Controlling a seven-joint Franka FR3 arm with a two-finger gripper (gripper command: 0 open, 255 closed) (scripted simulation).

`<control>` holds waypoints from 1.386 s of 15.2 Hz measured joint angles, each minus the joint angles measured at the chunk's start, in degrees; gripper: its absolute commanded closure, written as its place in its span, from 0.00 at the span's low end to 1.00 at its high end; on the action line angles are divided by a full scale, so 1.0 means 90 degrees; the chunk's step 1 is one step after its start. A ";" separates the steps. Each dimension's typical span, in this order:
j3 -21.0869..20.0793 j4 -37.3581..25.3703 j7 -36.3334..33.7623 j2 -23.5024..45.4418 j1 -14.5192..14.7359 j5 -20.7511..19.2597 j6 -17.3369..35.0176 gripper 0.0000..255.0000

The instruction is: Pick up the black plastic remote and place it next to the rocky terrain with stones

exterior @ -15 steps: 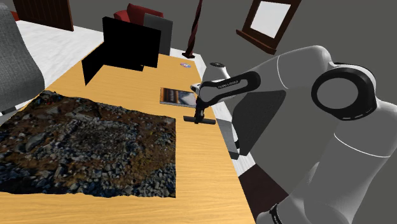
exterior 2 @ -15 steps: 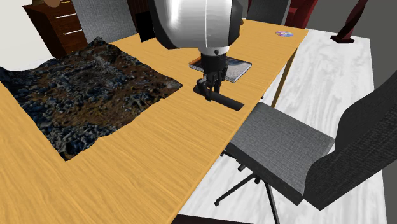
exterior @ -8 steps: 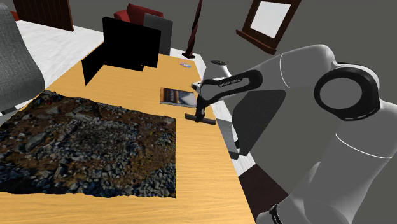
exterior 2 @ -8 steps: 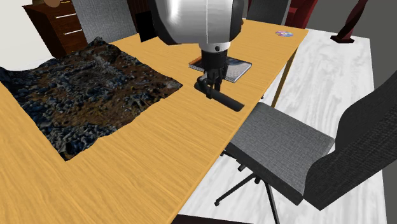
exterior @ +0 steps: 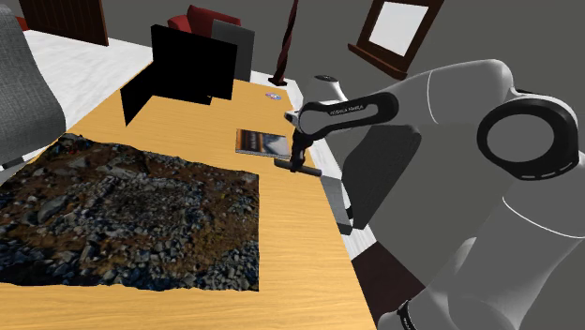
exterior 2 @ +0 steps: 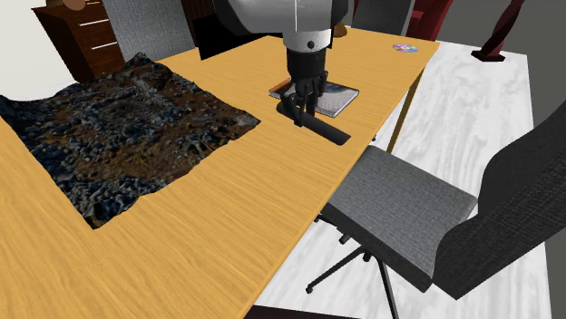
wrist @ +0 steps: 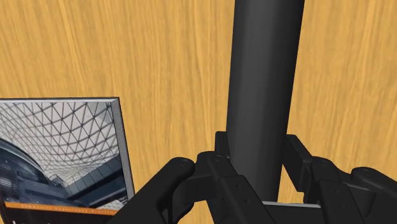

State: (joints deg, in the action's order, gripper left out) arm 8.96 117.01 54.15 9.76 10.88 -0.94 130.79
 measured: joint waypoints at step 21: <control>-0.0119 -0.0490 -0.0333 -0.0877 0.0181 -0.0165 -0.1371 1.00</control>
State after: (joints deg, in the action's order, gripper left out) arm 7.89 112.60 51.16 1.87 12.51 -2.43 118.45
